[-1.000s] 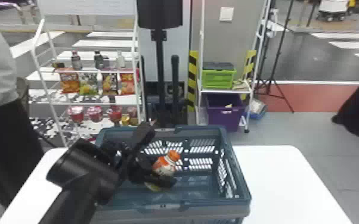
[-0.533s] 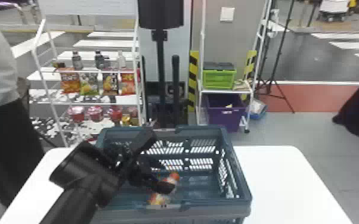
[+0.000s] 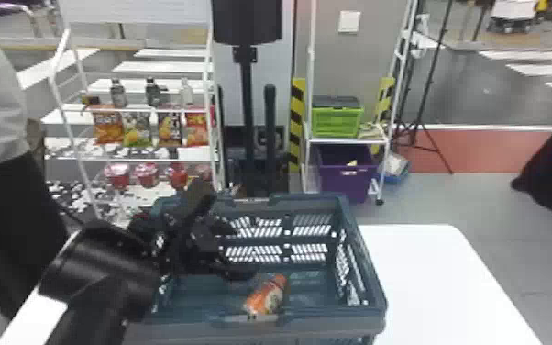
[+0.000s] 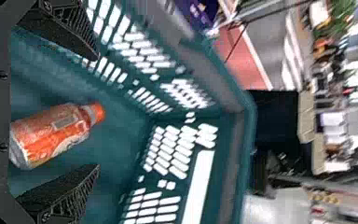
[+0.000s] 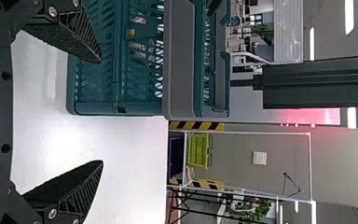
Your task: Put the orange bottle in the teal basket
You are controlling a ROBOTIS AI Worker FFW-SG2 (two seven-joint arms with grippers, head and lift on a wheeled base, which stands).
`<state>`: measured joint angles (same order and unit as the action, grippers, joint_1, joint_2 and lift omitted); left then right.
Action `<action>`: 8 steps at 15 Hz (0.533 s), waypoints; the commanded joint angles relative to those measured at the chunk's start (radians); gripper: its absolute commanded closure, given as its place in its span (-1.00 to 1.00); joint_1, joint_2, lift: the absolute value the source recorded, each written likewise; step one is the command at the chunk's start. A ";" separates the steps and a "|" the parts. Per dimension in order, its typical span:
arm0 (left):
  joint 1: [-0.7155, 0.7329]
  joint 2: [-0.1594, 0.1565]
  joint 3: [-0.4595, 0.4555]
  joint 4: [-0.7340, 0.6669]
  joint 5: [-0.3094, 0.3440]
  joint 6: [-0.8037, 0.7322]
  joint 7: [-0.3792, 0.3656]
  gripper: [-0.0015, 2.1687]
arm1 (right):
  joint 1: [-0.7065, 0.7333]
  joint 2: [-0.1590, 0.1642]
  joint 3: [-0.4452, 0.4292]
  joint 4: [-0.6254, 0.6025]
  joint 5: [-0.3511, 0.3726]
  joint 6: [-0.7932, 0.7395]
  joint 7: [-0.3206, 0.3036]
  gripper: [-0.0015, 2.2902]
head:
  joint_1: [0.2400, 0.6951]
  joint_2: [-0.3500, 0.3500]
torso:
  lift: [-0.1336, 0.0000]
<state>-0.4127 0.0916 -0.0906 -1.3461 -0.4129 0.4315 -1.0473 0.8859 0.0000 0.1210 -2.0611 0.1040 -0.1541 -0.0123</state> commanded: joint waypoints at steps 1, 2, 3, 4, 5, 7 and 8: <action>0.046 -0.010 0.100 -0.154 0.039 0.074 -0.002 -0.92 | 0.005 0.001 0.002 -0.014 0.002 0.006 0.000 -0.89 | 0.14 0.00 | 1.00; 0.069 -0.021 0.146 -0.226 0.062 0.099 -0.002 -0.92 | 0.005 0.001 0.000 -0.016 0.002 0.003 0.000 -0.89 | 0.14 0.00 | 1.00; 0.100 -0.039 0.203 -0.317 0.092 0.142 0.001 -0.92 | 0.002 0.001 -0.001 -0.014 0.002 0.003 0.000 -0.89 | 0.14 0.00 | 1.00; 0.138 -0.062 0.264 -0.410 0.118 0.184 0.009 -0.92 | -0.001 0.001 -0.001 -0.014 0.002 0.003 0.000 -0.89 | 0.14 0.00 | 1.00; 0.181 -0.079 0.310 -0.490 0.143 0.234 0.027 -0.92 | -0.001 0.001 -0.003 -0.017 0.000 0.003 0.000 -0.89 | 0.14 0.00 | 1.00; 0.310 -0.094 0.408 -0.668 0.241 0.295 0.102 -0.92 | 0.001 0.001 -0.003 -0.034 -0.003 0.006 0.000 -0.89 | 0.14 0.00 | 1.00; 0.387 -0.094 0.460 -0.754 0.287 0.332 0.142 -0.92 | 0.002 -0.002 -0.006 -0.040 -0.006 0.006 0.002 -0.89 | 0.14 0.00 | 1.00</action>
<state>-0.1246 0.0029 0.2994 -1.9804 -0.1899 0.7182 -0.9282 0.8864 0.0000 0.1178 -2.0926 0.1015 -0.1484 -0.0122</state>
